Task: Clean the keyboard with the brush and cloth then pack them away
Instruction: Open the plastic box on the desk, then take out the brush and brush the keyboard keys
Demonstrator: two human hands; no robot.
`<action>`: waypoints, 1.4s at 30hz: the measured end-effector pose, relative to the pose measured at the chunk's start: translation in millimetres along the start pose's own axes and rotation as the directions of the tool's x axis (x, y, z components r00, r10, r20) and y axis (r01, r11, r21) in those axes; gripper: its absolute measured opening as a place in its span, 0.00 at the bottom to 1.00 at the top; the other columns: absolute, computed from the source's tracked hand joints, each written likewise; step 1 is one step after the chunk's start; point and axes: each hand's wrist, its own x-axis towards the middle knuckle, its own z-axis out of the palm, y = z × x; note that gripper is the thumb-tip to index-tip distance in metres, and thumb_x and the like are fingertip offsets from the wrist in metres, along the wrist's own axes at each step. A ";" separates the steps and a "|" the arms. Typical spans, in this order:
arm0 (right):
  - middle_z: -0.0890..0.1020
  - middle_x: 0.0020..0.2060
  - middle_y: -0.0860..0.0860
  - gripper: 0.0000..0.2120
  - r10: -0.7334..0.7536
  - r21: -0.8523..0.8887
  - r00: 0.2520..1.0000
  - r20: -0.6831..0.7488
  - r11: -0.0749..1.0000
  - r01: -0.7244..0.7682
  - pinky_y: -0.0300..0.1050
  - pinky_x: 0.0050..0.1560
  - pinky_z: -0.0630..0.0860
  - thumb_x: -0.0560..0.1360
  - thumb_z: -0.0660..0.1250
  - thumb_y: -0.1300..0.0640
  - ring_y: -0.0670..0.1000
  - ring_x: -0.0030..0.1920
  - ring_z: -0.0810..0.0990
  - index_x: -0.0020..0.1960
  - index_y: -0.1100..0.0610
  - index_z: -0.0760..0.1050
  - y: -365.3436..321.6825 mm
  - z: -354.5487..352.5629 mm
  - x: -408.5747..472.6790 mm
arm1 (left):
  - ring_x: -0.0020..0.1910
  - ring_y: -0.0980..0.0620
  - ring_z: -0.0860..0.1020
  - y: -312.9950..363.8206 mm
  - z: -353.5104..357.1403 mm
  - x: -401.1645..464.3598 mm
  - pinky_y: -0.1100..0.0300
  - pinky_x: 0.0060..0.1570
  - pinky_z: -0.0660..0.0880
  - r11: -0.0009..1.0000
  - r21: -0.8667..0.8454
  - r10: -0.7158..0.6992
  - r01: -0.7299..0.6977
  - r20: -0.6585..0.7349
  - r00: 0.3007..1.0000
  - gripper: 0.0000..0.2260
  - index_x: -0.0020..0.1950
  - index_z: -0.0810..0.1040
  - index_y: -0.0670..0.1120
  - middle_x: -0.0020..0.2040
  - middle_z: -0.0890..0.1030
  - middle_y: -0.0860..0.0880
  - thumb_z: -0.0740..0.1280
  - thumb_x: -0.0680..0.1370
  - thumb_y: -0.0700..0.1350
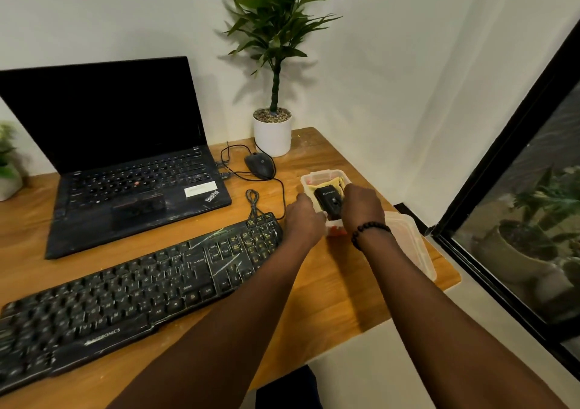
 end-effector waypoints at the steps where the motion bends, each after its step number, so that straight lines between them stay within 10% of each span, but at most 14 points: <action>1: 0.80 0.54 0.58 0.13 0.024 -0.053 1.000 0.015 0.998 -0.024 0.47 0.48 0.76 0.78 0.64 0.60 0.56 0.53 0.79 0.61 0.60 0.75 -3.0 1.7 3.9 | 0.52 0.39 0.81 0.3 0.3 0.4 0.44 0.48 0.82 1.000 0.018 0.008 -0.009 0.016 1.000 0.16 0.63 0.71 0.42 0.56 0.78 0.41 0.69 0.78 0.42; 10: 0.74 0.61 0.60 0.17 0.163 -0.108 0.982 0.097 0.982 -0.153 0.49 0.57 0.74 0.78 0.65 0.51 0.57 0.60 0.72 0.63 0.59 0.74 -24.3 24.8 29.1 | 0.53 0.39 0.78 -2.3 -4.1 7.8 0.51 0.42 0.76 0.995 0.054 0.072 -0.078 0.103 0.992 0.13 0.63 0.70 0.40 0.56 0.78 0.39 0.64 0.80 0.41; 16: 0.77 0.58 0.60 0.22 0.152 0.262 0.988 0.037 0.952 -0.156 0.51 0.51 0.76 0.73 0.70 0.54 0.60 0.56 0.77 0.64 0.59 0.68 -22.0 18.6 24.1 | 0.50 0.37 0.81 -4.9 -2.9 13.3 0.43 0.47 0.81 1.000 0.011 0.014 -0.015 0.126 0.992 0.11 0.60 0.70 0.41 0.54 0.78 0.39 0.65 0.79 0.39; 19: 0.79 0.53 0.58 0.17 0.157 0.656 0.987 -0.022 0.748 -0.104 0.49 0.45 0.79 0.74 0.68 0.53 0.56 0.48 0.80 0.59 0.59 0.68 -17.2 -0.1 11.6 | 0.50 0.39 0.81 -7.0 -2.0 12.7 0.46 0.48 0.80 0.998 -0.060 0.001 0.003 0.060 0.998 0.08 0.56 0.73 0.43 0.53 0.80 0.40 0.66 0.79 0.42; 22: 0.82 0.45 0.58 0.12 0.047 0.963 0.964 0.261 0.060 -0.263 0.50 0.46 0.81 0.78 0.63 0.54 0.55 0.43 0.83 0.58 0.60 0.70 -17.2 -24.0 -16.8 | 0.52 0.43 0.79 1.3 -14.4 7.3 0.51 0.48 0.76 0.982 -0.149 0.096 -0.115 -0.125 0.987 0.10 0.54 0.76 0.44 0.51 0.80 0.44 0.61 0.83 0.49; 24: 0.82 0.41 0.59 0.10 -0.076 0.914 0.934 0.349 -0.191 -0.357 0.49 0.47 0.80 0.80 0.61 0.56 0.55 0.40 0.82 0.58 0.61 0.72 -17.7 -30.2 -36.0 | 0.49 0.47 0.80 12.1 -29.4 1.7 0.50 0.51 0.77 0.925 -0.365 0.089 -0.106 -0.062 0.994 0.17 0.53 0.78 0.47 0.49 0.82 0.47 0.56 0.84 0.57; 28: 0.81 0.45 0.60 0.11 -0.170 0.857 0.909 0.380 -0.306 -0.415 0.46 0.44 0.78 0.79 0.61 0.57 0.54 0.40 0.81 0.58 0.62 0.72 -25.7 -26.8 -62.7 | 0.46 0.49 0.83 24.2 -54.0 -7.9 0.54 0.49 0.77 0.897 -0.431 0.144 -0.095 0.084 0.986 0.22 0.53 0.80 0.47 0.49 0.84 0.46 0.59 0.81 0.64; 42: 0.80 0.48 0.58 0.18 -0.272 0.841 0.904 0.329 -0.350 -0.412 0.48 0.41 0.80 0.72 0.61 0.71 0.55 0.48 0.81 0.60 0.58 0.69 -42.7 -39.9 -111.2 | 0.44 0.50 0.83 29.3 -81.9 -48.7 0.50 0.49 0.79 0.889 -0.364 0.264 -0.280 -0.092 0.960 0.13 0.44 0.82 0.49 0.42 0.85 0.50 0.67 0.77 0.58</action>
